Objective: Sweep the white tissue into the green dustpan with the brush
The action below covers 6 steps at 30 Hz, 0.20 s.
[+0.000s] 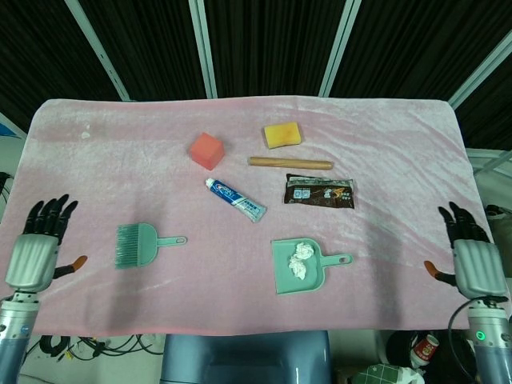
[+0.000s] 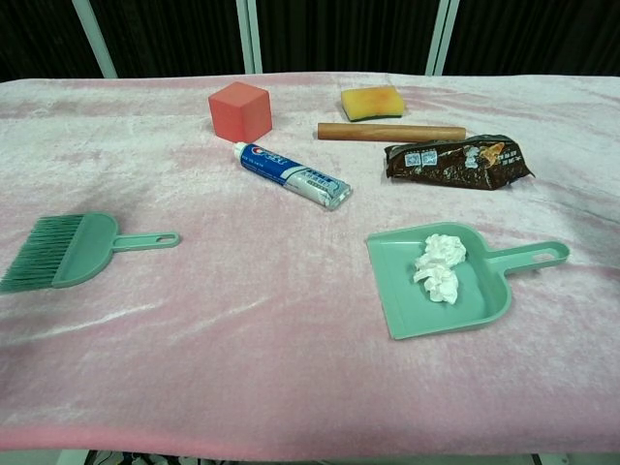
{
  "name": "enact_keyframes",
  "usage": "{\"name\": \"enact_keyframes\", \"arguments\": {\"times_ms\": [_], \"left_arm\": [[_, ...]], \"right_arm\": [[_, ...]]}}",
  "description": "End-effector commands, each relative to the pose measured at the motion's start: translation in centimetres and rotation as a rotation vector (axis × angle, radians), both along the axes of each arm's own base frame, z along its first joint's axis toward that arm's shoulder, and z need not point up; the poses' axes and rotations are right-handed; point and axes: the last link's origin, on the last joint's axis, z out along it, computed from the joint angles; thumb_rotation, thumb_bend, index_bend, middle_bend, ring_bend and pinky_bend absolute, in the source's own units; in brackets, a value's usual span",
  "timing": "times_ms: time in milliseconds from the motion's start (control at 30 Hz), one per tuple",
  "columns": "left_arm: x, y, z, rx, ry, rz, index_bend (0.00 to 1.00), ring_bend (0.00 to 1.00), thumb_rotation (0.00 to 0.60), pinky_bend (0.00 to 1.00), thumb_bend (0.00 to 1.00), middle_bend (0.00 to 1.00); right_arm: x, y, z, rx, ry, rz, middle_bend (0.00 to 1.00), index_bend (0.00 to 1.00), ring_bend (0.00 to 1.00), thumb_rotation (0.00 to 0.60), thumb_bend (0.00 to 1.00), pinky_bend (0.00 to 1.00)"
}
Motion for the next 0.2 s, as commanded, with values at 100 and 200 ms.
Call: {"name": "enact_keyframes", "arguments": {"times_ms": [100, 200], "left_arm": [[-2.6, -1.8, 0.8, 0.047, 0.005, 0.05, 0.01, 0.0, 0.6, 0.02, 0.06, 0.0], [-2.7, -1.6, 1.0, 0.065, -0.011, 0.051, 0.01, 0.0, 0.6, 0.02, 0.06, 0.0]], "right_arm": [[-2.5, 1.8, 0.6, -0.082, -0.001, -0.013, 0.0, 0.0, 0.0, 0.6, 0.11, 0.19], [-3.3, 2.0, 0.3, -0.09, -0.003, -0.031, 0.0, 0.0, 0.0, 0.6, 0.11, 0.19]]}}
